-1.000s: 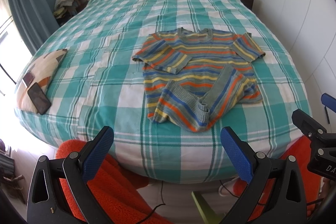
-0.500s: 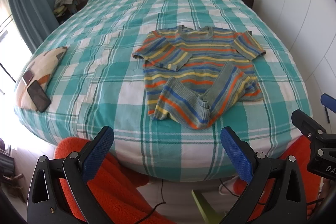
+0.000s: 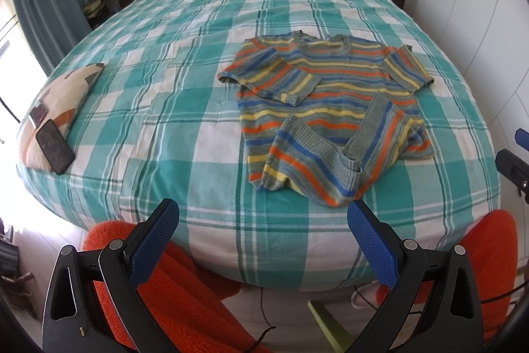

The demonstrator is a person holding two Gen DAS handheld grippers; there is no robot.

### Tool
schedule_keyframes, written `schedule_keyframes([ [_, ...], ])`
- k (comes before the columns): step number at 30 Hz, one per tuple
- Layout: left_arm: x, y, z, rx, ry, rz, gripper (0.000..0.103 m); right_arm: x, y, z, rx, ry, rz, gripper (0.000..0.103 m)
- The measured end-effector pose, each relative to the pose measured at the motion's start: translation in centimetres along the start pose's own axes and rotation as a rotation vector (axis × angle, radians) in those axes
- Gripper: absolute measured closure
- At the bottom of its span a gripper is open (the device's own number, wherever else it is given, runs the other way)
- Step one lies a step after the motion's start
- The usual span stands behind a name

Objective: Fold small clothes
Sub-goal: 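Reach both grippers to the sweater hem and grasp it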

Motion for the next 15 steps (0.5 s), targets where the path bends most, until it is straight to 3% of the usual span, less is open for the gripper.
schedule_keyframes([
  [3,2.7,-0.4,4.1,0.025,-0.015,0.017,0.001,-3.8,1.9,4.4,0.027,-0.021,-0.009,0.0],
  [7,1.7,-0.9,8.4,0.101,-0.094,0.123,0.002,-5.5,3.4,12.7,0.208,0.059,-0.032,0.0],
  [10,0.5,-0.7,9.3,0.127,-0.112,0.131,0.002,-5.4,4.4,18.0,0.308,0.124,-0.013,0.002],
  [15,-0.3,-0.7,8.8,0.099,-0.106,0.126,0.002,-3.6,5.5,24.1,0.376,0.123,-0.073,0.013],
])
Point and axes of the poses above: each gripper's, at about its wrist camera, not at the fingertips, and z roughly the way its jaws point, x to its left, y to its top, the point moved 4 cm from there along z, roughly the way its jaws point, and after that the axes turned 7 degrees about z, right-handed, at the moved point
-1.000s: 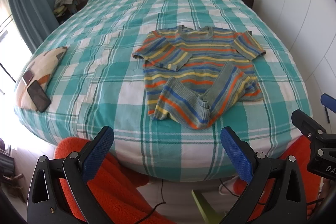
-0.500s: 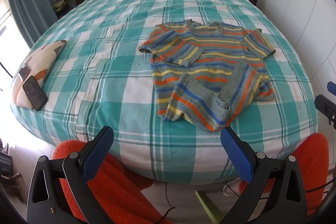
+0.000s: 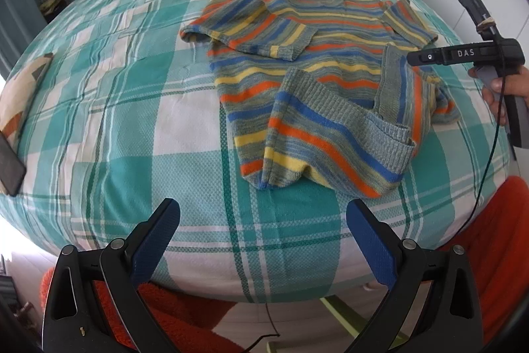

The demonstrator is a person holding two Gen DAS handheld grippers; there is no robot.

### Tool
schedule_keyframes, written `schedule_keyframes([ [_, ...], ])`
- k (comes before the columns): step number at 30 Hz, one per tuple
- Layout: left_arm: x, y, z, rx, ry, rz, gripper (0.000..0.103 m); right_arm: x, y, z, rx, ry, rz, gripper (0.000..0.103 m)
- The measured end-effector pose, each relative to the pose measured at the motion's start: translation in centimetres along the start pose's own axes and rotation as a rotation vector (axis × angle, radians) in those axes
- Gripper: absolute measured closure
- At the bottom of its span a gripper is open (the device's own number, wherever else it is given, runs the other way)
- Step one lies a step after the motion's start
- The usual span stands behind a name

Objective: Fold small clothes
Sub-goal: 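Reach both grippers to the sweater hem and grasp it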

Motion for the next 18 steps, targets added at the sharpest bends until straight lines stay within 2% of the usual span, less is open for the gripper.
schedule_keyframes([
  [5,0.7,-1.2,1.0,0.025,0.01,0.031,0.002,0.4,0.7,3.1,0.072,-0.019,-0.037,0.026],
  [7,1.2,-1.6,1.2,0.031,-0.005,0.024,0.002,0.7,0.5,3.4,0.084,-0.011,-0.046,0.042],
  [8,1.5,-1.7,1.3,0.032,-0.012,0.021,0.002,0.9,0.5,3.4,0.081,-0.009,-0.054,0.045],
  [10,1.8,-1.7,1.5,0.03,-0.024,0.017,0.002,1.0,0.4,3.0,0.068,0.004,-0.064,0.063],
  [13,2.1,-1.3,1.6,0.023,-0.044,0.005,0.002,0.8,0.2,2.2,0.047,0.013,-0.062,0.083],
  [18,2.3,-0.6,2.0,0.011,-0.056,0.001,0.002,0.4,-0.2,0.2,0.006,0.049,-0.054,0.086],
])
Point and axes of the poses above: each gripper's, at about its wrist camera, not at the fingertips, and z roughly the way its jaws point, x to its left, y to its top, the point moved 4 cm from there along z, roughly the way its jaws point, and after that the axes turned 7 degrees about z, right-handed, at the moved point
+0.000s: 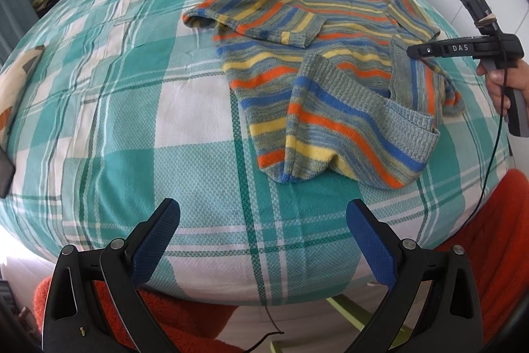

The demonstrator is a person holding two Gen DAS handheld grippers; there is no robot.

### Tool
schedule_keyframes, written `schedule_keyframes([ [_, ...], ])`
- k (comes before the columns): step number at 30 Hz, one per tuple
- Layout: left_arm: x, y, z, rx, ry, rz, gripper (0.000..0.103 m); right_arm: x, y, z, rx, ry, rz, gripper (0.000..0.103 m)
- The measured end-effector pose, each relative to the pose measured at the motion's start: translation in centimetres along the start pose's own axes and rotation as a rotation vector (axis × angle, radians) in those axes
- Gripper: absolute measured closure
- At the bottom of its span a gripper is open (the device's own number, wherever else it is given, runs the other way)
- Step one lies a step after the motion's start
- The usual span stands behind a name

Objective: Fold small clothes
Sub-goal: 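Reach both grippers to the sweater hem and grasp it, then lift the hem with both grippers and pull the sweater straight toward the bed edge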

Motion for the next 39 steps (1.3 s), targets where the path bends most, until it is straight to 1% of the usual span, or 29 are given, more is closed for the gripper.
schedule_keyframes([
  [4,0.7,1.0,-0.2,-0.025,-0.018,0.001,0.002,-0.3,0.0,-1.0,-0.018,0.013,0.002,0.086],
  [8,2.1,2.2,-0.9,-0.074,-0.069,-0.006,0.002,-0.2,0.1,-1.6,-0.031,0.033,0.009,0.086],
  [11,1.8,3.7,-0.3,-0.085,-0.101,0.039,0.002,0.1,0.1,-2.2,-0.052,0.071,0.019,0.086],
  [14,0.2,5.4,1.5,-0.076,-0.093,0.119,0.002,0.3,-0.1,-2.6,-0.065,0.094,0.014,0.086],
  [15,-0.3,6.0,2.2,-0.074,-0.086,0.137,0.004,0.3,-0.2,-2.8,-0.072,0.099,0.011,0.086],
  [17,-1.2,7.0,3.5,-0.064,-0.101,0.161,0.013,0.2,-0.3,-3.3,-0.083,0.109,0.011,0.086],
  [18,-1.6,7.4,4.2,-0.052,-0.115,0.172,0.022,0.1,-0.4,-3.6,-0.083,0.113,0.011,0.086],
  [19,-2.2,7.6,4.8,-0.036,-0.135,0.184,0.029,0.0,-0.4,-3.6,-0.08,0.106,0.007,0.085],
  [20,-2.7,7.7,5.2,-0.021,-0.153,0.198,0.032,-0.2,-0.3,-3.5,-0.071,0.092,0.006,0.083],
  [21,-3.1,7.8,5.5,-0.012,-0.163,0.214,0.036,-0.5,-0.1,-3.3,-0.062,0.073,0.006,0.07],
  [22,-3.5,7.9,5.8,-0.006,-0.167,0.231,0.039,-0.8,0.4,-2.9,-0.062,0.047,0.008,0.047],
  [23,-3.8,7.8,5.9,-0.002,-0.17,0.244,0.041,-1.2,0.8,-2.6,-0.066,0.033,0.01,0.039],
  [25,-4.1,7.9,6.0,0.006,-0.171,0.256,0.049,-1.4,2.0,-1.4,-0.062,0.039,0.009,0.038],
  [26,-4.1,7.9,6.1,0.008,-0.174,0.255,0.051,-1.5,2.6,-0.7,-0.055,0.034,0.008,0.038],
  [27,-4.1,8.0,6.1,0.01,-0.179,0.25,0.058,-1.4,3.1,0.1,-0.053,0.026,0.005,0.039],
  [28,-4.0,8.1,6.2,0.01,-0.181,0.243,0.069,-1.4,3.5,0.9,-0.045,0.016,0.003,0.044],
  [29,-4.0,8.2,6.3,0.01,-0.181,0.234,0.077,-1.2,3.7,1.7,-0.027,0.019,-0.003,0.053],
  [30,-3.9,8.3,6.4,0.008,-0.192,0.221,0.091,-0.9,3.8,2.4,-0.004,0.023,-0.015,0.087],
  [31,-3.8,8.4,6.3,0.005,-0.205,0.204,0.094,-0.5,3.7,2.7,0.006,0.009,-0.033,0.1],
  [32,-3.5,8.4,6.0,-0.009,-0.211,0.185,0.095,-0.2,3.5,2.4,-0.005,-0.004,-0.051,0.1],
  [35,-2.8,7.8,3.2,-0.083,-0.239,0.169,0.097,0.9,2.0,-1.2,-0.06,0.037,-0.106,0.1],
  [37,-2.3,6.6,0.2,-0.132,-0.265,0.195,0.097,2.0,-0.1,-5.3,-0.099,0.079,-0.158,0.1],
  [39,-2.0,4.7,-2.9,-0.159,-0.281,0.252,0.097,3.2,-3.2,-9.8,-0.123,0.115,-0.224,0.1],
])
Point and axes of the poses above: each gripper's, at about its wrist camera, not at the fingertips, and z roughly the way its jaws point, x to its left, y to its top, the point moved 4 cm from there along z, roughly the way its jaws point, and after that the axes turned 7 degrees about z, right-handed, at the moved point
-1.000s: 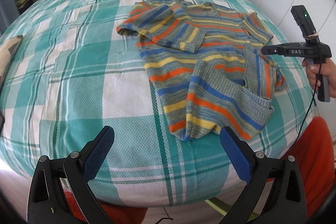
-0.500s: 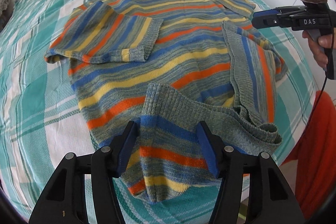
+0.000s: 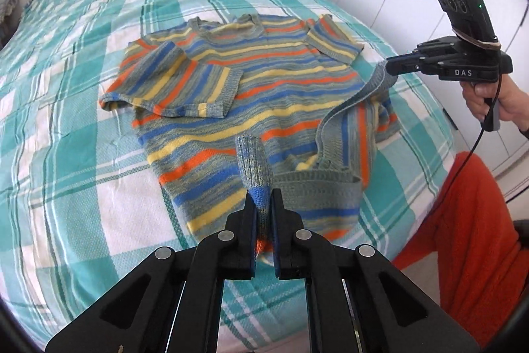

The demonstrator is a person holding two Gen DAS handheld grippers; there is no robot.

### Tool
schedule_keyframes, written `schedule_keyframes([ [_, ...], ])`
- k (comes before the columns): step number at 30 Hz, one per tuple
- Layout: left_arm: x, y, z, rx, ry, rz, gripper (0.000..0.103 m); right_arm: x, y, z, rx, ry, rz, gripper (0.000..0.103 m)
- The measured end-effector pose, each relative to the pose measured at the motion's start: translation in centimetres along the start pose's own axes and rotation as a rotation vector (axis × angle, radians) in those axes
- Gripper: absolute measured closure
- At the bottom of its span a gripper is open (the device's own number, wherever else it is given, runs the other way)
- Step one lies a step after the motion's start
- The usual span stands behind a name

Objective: Fold small clothes
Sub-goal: 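Lift the hem with both grippers and pull the sweater straight toward the bed edge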

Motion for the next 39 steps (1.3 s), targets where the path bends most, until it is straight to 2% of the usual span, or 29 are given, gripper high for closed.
schedule_keyframes([
  [2,-1.4,-1.6,-2.8,0.012,-0.015,0.066,0.097,1.8,-2.8,-4.0,0.006,0.028,-0.061,0.1],
  [4,-3.0,-3.7,-4.5,0.054,-0.044,0.127,0.096,3.3,-6.3,-6.6,0.055,0.053,-0.106,0.1],
  [6,-4.6,-5.8,-4.8,0.124,-0.046,0.182,0.09,4.0,-10.0,-7.0,0.131,0.058,-0.108,0.1],
  [9,-5.6,-8.6,-3.9,0.249,-0.009,0.221,0.076,3.0,-15.5,-5.0,0.254,0.009,-0.058,0.098],
  [11,-4.5,-9.6,-4.0,0.273,-0.023,0.15,0.073,1.7,-18.4,-4.0,0.311,-0.003,0.037,0.095],
  [12,-3.5,-9.7,-4.4,0.257,-0.035,0.079,0.065,1.0,-19.6,-4.0,0.323,0.005,0.088,0.088],
  [13,-2.3,-9.7,-5.0,0.229,-0.041,-0.001,0.049,0.3,-20.2,-4.1,0.316,0.008,0.134,0.079],
  [15,-0.4,-9.5,-5.8,0.149,-0.039,-0.166,0.03,-1.0,-20.5,-4.6,0.271,0.019,0.238,0.071],
  [16,0.3,-9.6,-5.6,0.125,-0.039,-0.249,0.027,-1.7,-20.4,-4.8,0.243,0.028,0.305,0.063],
  [18,0.9,-9.5,-3.7,0.157,-0.037,-0.366,0.027,-3.5,-20.1,-4.7,0.184,0.045,0.453,0.058],
  [20,0.3,-9.6,-1.0,0.223,0.002,-0.399,0.027,-4.8,-20.2,-3.5,0.166,0.095,0.601,0.056],
  [22,-0.6,-9.8,1.8,0.292,0.049,-0.386,0.027,-4.9,-20.2,-1.2,0.194,0.148,0.656,0.056],
  [23,-1.1,-10.0,3.0,0.322,0.068,-0.378,0.027,-4.3,-20.2,0.0,0.211,0.166,0.645,0.056],
  [24,-1.6,-10.3,4.0,0.355,0.081,-0.373,0.033,-3.6,-20.3,1.0,0.229,0.184,0.628,0.059],
  [25,-1.9,-10.6,4.7,0.376,0.076,-0.376,0.068,-2.8,-20.4,1.9,0.249,0.201,0.615,0.085],
  [26,-2.0,-10.9,5.2,0.396,0.062,-0.387,0.098,-2.3,-20.4,2.2,0.257,0.197,0.609,0.098],
  [27,-1.9,-11.2,5.1,0.403,0.046,-0.412,0.102,-2.0,-20.4,2.0,0.258,0.189,0.614,0.099],
  [29,-1.2,-11.2,3.3,0.367,0.027,-0.443,0.102,-1.0,-20.6,0.5,0.263,0.19,0.628,0.099],
  [31,-0.9,-11.0,0.5,0.333,0.03,-0.421,0.102,-0.4,-21.0,-1.5,0.278,0.151,0.627,0.099],
  [33,-0.7,-10.8,-1.2,0.332,0.041,-0.399,0.102,-0.8,-22.1,-2.4,0.293,0.115,0.674,0.099],
  [35,-0.7,-10.9,-0.8,0.364,0.062,-0.385,0.102,-1.9,-23.1,-1.3,0.332,0.059,0.715,0.099],
  [39,-1.3,-11.7,3.2,0.452,0.124,-0.351,0.102,-2.7,-24.4,3.3,0.425,-0.033,0.707,0.099],
])
Point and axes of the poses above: each gripper's, at about its wrist camera, not at the fingertips, and z roughly the way its jaws point, x to its left, y to its top, the point moved 4 cm from there along z, roughly the way its jaws point, and after that the axes turned 7 degrees about z, right-handed, at the moved point
